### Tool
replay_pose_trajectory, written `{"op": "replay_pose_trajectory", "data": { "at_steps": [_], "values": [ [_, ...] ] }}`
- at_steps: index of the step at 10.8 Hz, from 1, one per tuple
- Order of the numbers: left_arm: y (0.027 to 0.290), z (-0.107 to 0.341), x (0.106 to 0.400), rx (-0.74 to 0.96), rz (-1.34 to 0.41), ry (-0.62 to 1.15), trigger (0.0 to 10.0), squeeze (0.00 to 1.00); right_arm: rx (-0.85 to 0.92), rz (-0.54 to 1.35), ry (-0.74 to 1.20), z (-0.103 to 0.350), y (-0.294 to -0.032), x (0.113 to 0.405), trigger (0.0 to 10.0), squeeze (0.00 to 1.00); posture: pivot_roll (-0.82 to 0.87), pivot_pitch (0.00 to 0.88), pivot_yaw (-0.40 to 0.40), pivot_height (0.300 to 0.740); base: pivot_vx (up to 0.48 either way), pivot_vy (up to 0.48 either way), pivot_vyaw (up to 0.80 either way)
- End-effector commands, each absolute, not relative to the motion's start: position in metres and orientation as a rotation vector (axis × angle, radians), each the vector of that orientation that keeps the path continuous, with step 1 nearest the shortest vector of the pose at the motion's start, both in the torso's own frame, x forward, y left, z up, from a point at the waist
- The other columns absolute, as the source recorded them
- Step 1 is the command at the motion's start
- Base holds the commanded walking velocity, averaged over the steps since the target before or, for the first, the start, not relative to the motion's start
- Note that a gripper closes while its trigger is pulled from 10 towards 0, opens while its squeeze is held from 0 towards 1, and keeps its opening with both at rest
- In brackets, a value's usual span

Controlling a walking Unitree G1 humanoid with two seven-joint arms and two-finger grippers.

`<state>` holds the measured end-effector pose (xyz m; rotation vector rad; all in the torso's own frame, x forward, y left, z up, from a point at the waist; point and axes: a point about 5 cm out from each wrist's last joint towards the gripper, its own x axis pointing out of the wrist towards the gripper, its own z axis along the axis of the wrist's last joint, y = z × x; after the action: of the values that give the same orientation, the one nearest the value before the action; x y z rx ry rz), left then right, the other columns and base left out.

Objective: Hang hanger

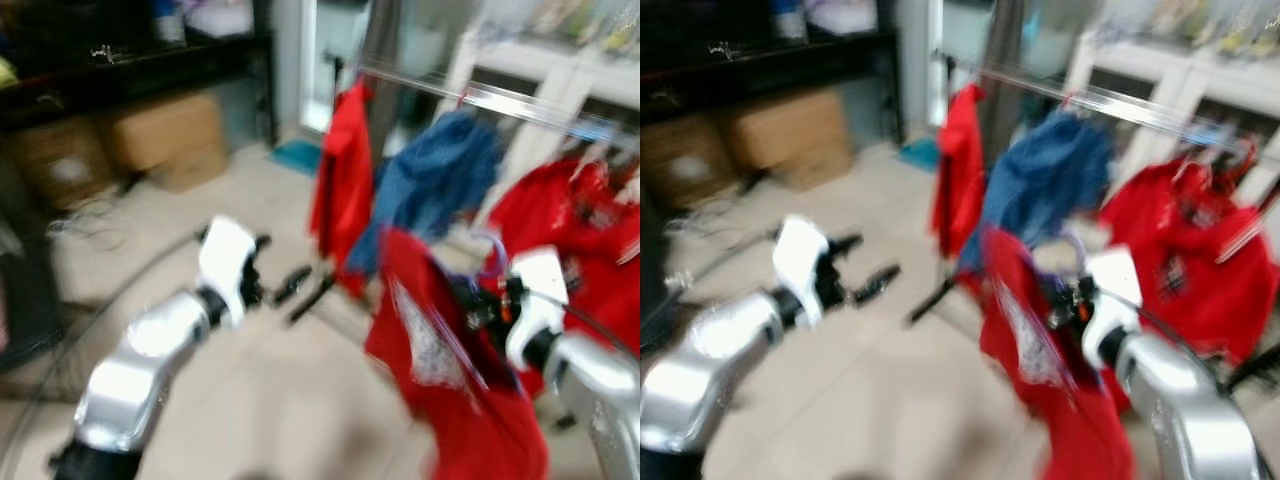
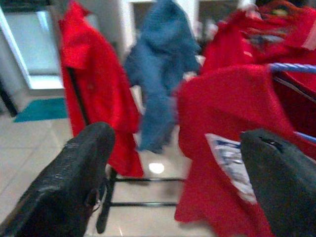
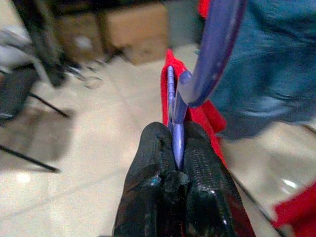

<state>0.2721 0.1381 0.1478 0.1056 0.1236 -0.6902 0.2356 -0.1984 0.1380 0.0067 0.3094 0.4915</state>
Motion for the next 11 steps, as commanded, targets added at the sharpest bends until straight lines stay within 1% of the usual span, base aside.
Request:
{"op": "replay_pose_trajectory", "data": {
  "at_steps": [1, 2, 4, 7, 8, 9, 10, 11],
  "values": [
    [0.133, 0.156, 0.281, 0.103, -0.721, 0.085, 10.0, 1.0, -0.01, 0.594, 0.238, 0.151, -0.19, 0.236, 10.0, 0.0, 0.06, 0.0, -0.031, 0.74, 0.0, 0.0, 0.0],
    [0.122, 0.155, 0.289, 0.088, -0.785, 0.09, 10.0, 1.0, -0.016, 0.665, 0.223, 0.156, -0.179, 0.24, 10.0, 0.0, 0.06, 0.0, -0.032, 0.74, 0.0, 0.0, 0.0],
    [0.109, 0.153, 0.303, 0.109, -0.812, 0.09, 10.0, 1.0, -0.001, 0.731, 0.192, 0.163, -0.163, 0.245, 10.0, 0.0, 0.05, 0.0, -0.034, 0.74, 0.0, 0.0, 0.0],
    [0.093, 0.149, 0.313, 0.119, -0.877, 0.102, 10.0, 1.0, 0.009, 0.782, 0.166, 0.168, -0.154, 0.248, 10.0, 0.0, 0.04, 0.0, -0.033, 0.74, 0.0, 0.0, 0.0],
    [0.088, 0.147, 0.315, 0.131, -0.892, 0.106, 10.0, 0.01, 0.019, 0.794, 0.161, 0.17, -0.152, 0.248, 10.0, 0.0, 0.04, 0.0, -0.032, 0.74, 0.0, 0.0, 0.0],
    [0.087, 0.142, 0.32, 0.187, -0.838, 0.127, 10.0, 0.0, 0.034, 0.813, 0.152, 0.173, -0.15, 0.249, 10.0, 0.0, 0.04, 0.0, -0.032, 0.74, 0.0, 0.0, 0.0],
    [0.087, 0.14, 0.324, 0.203, -0.788, 0.127, 1.1, 0.0, 0.051, 0.824, 0.145, 0.175, -0.149, 0.249, 10.0, 0.0, 0.04, 0.0, -0.034, 0.74, 0.0, 0.0, 0.0],
    [0.088, 0.14, 0.326, 0.204, -0.77, 0.122, 0.0, 0.0, 0.055, 0.824, 0.144, 0.176, -0.149, 0.25, 10.0, 0.0, 0.04, 0.0, -0.035, 0.74, 0.0, 0.0, 0.0]
  ]
}}
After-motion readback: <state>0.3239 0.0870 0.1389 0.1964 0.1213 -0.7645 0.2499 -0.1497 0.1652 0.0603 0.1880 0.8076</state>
